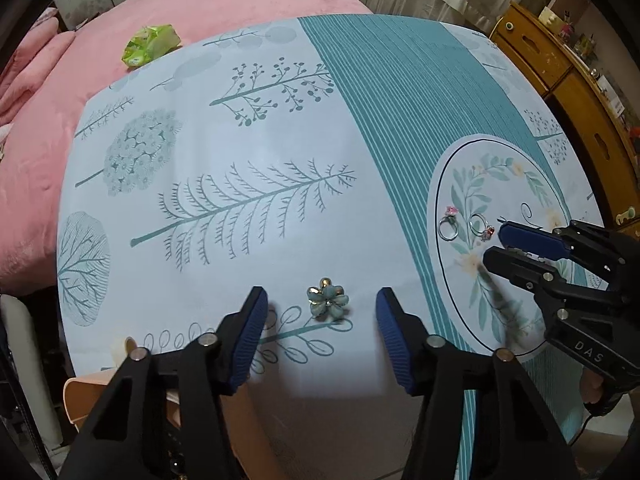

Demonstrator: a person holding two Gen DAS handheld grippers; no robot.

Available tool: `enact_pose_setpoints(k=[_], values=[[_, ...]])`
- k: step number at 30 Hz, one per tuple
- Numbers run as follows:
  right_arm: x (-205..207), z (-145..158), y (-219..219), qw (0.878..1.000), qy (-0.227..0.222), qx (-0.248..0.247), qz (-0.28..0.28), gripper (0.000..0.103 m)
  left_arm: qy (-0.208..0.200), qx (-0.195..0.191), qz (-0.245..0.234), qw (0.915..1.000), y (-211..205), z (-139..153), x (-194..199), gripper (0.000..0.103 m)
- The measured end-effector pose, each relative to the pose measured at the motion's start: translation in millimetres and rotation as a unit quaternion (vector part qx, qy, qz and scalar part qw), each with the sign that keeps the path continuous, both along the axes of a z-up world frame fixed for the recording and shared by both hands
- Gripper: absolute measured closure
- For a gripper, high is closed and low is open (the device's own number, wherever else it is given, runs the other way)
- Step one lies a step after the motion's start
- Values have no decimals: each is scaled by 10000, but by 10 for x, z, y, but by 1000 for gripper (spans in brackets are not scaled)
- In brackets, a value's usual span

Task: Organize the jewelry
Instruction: 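Withdraw both tools and reach the left tool toward the green flower charm, then grasp the green flower charm with the left tool while the right tool grasps the red-stone ring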

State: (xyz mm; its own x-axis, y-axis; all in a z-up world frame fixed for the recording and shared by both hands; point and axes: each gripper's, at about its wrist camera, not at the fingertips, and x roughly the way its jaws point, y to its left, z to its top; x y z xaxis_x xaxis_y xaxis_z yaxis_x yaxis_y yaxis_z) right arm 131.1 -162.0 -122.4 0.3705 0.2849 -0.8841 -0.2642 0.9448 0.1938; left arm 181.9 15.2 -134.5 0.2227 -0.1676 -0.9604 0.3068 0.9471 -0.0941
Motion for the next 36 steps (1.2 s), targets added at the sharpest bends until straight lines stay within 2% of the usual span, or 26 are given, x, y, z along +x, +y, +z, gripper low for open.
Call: enact_pose_setpoints(k=[3, 8, 12, 19, 24, 32, 34, 36], values=[[5, -5, 13, 10000, -43, -21, -9, 73, 28, 43, -70, 10000, -11, -58, 3, 60], [2, -14, 27, 10000, -91, -20, -5, 73, -61, 90, -100, 9999, -29, -62, -21, 60], [1, -16, 3, 9999, -105, 18, 7, 73, -147, 156, -99, 9997, -36, -66, -29, 69], [4, -12, -40, 9998, -193, -47, 2, 73, -331, 279, -268, 9987, -171, -65, -85, 73], [-4, -12, 66, 9984, -361, -362, 221, 73, -354, 209, -209, 9989, -245, -61, -97, 85], [-37, -43, 229, 9927, -755, -839, 425, 73, -437, 188, -187, 9987, -320, -42, -230, 85], [-44, -54, 254, 9908, -854, -922, 500, 75, -458, 187, -194, 9986, -329, -28, -268, 85], [-54, -54, 252, 9900, -921, -932, 523, 89, -510, 170, -174, 9984, -325, 6, -299, 85]])
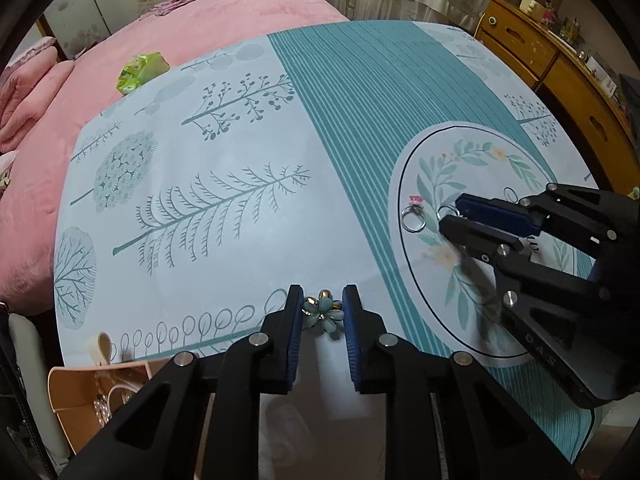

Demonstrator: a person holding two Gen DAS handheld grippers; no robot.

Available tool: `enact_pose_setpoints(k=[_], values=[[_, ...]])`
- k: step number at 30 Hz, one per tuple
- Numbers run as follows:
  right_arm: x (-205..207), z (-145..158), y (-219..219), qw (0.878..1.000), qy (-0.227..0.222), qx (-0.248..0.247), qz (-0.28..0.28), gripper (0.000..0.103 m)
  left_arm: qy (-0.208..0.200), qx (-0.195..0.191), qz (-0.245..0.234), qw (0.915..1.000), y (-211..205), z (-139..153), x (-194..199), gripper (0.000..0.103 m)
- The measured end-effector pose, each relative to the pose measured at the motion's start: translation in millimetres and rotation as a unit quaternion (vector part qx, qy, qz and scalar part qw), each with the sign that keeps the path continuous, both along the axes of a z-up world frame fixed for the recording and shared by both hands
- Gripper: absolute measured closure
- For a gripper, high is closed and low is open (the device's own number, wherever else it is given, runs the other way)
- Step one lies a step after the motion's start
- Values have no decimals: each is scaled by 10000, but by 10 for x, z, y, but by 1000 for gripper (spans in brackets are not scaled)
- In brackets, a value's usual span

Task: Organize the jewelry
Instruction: 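Grasp the green flower charm with the left tool while the right tool grasps the red-stone ring, then carry the flower charm and red-stone ring over the peach box with both tools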

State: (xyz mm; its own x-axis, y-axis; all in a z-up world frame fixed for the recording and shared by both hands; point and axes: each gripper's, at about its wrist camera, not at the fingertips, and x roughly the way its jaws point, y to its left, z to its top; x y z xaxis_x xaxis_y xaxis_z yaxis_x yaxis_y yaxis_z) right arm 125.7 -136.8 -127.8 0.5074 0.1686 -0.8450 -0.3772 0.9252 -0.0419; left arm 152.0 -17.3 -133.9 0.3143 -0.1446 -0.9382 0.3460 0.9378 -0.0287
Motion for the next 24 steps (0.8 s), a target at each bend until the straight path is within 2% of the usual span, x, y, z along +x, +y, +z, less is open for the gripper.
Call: enact_pose_setpoints(k=[10, 17, 24], values=[[-78, 58, -91, 9997, 102, 231, -56, 89, -66, -292, 213, 9993, 107, 220, -132, 85], [-277, 370, -59, 9989, -22, 476, 46, 89, -242, -453, 406, 9979, 294, 568, -328, 85], [-482, 730, 197, 9945, -52, 936, 475, 89, -423, -371, 891, 9944, 789, 931, -624, 85]])
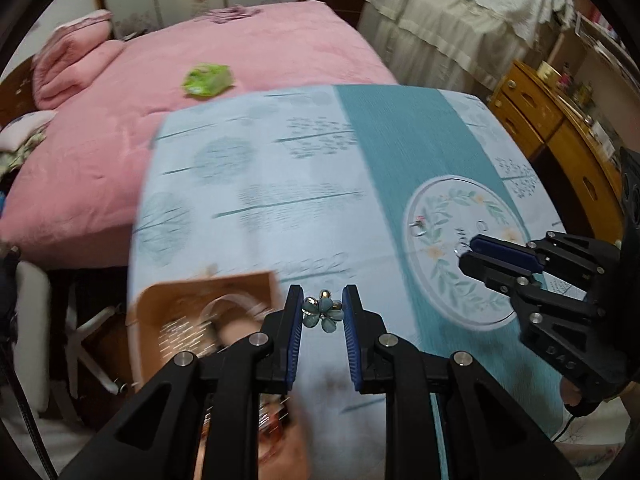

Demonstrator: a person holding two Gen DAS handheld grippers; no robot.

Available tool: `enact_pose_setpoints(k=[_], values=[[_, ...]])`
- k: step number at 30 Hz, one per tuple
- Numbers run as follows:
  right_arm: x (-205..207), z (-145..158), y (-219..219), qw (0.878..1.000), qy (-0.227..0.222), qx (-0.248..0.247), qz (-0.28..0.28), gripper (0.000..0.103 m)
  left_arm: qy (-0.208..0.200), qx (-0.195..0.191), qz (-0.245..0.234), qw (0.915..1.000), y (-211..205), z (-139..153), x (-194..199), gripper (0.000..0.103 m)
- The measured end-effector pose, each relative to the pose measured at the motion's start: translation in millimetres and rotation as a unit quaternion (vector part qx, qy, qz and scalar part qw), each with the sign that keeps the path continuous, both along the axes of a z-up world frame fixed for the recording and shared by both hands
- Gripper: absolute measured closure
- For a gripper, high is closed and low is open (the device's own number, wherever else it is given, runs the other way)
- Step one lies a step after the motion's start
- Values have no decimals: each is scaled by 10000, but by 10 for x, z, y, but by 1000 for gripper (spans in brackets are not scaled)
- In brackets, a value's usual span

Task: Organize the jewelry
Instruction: 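Carry the flower charm and red-stone ring over the peach box with both tools, then lower both items into the peach box and open both tools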

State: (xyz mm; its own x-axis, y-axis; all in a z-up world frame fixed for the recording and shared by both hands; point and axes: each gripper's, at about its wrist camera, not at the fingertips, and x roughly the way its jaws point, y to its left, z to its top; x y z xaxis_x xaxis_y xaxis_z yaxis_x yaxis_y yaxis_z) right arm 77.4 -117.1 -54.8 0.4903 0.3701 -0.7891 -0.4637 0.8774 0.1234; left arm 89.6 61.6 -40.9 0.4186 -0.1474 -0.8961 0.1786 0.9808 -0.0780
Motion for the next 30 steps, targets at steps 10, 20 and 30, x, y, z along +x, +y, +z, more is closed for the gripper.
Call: enact_pose_setpoints(k=[10, 20, 30], values=[[-187, 218, 756, 9919, 193, 646, 1073, 89, -40, 304, 791, 9964, 804, 176, -430, 85], [-315, 133, 1335, 9815, 293, 465, 1832, 89, 231, 0, 1092, 9938, 1095, -63, -678, 85], [-303, -12, 1437, 9826, 376, 292, 1795, 89, 327, -139, 994, 9944, 1093, -201, -573, 85]])
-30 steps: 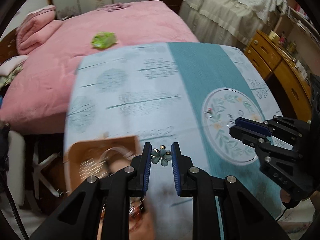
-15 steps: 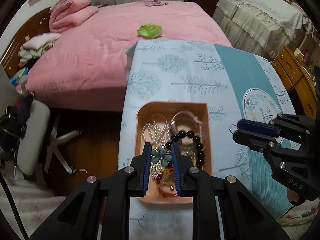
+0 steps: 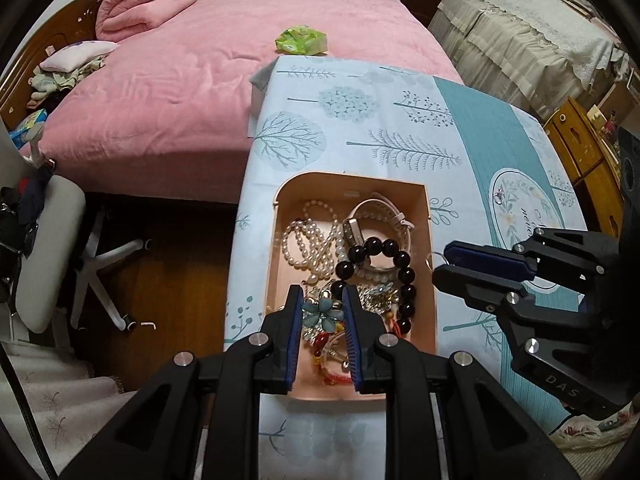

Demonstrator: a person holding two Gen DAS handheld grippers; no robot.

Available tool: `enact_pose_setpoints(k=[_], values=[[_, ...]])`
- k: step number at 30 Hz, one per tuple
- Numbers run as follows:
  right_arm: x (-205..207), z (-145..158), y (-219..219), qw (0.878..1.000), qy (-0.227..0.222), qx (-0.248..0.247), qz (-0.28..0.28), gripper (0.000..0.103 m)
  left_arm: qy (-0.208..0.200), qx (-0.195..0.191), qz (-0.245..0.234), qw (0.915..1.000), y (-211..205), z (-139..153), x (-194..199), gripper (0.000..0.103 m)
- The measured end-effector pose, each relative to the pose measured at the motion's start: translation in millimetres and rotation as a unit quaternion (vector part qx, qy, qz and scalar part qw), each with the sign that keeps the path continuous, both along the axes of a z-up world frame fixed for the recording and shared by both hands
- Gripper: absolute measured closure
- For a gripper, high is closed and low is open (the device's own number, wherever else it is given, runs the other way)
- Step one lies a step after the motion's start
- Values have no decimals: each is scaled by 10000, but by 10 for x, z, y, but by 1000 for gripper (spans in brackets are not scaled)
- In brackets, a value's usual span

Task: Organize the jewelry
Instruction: 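Lower both items into the peach box and open both tools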

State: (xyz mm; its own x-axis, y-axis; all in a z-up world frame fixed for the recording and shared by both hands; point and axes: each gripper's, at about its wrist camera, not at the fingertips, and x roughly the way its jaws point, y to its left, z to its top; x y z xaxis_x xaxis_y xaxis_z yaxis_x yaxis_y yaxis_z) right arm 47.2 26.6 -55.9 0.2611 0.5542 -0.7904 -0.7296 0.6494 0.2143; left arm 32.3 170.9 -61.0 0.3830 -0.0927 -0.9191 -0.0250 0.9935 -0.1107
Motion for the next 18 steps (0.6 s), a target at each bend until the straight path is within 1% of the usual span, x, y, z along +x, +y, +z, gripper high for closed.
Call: enact_pose_setpoints(k=[5, 8, 12, 18], values=[[141, -31, 25, 9997, -131, -53, -215, 89, -79, -199, -31, 9998, -49, -8, 181, 85], [270, -87, 47, 9993, -112, -78, -345, 89, -185, -237, -72, 9995, -93, 5, 336, 85], [409, -192, 104, 9989, -20, -167, -438, 89, -294, -267, -196, 9990, -145, 27, 502, 85], [517, -332, 101, 9975, 286, -243, -593, 88, -267, -324, -258, 9988, -180, -13, 627, 85]])
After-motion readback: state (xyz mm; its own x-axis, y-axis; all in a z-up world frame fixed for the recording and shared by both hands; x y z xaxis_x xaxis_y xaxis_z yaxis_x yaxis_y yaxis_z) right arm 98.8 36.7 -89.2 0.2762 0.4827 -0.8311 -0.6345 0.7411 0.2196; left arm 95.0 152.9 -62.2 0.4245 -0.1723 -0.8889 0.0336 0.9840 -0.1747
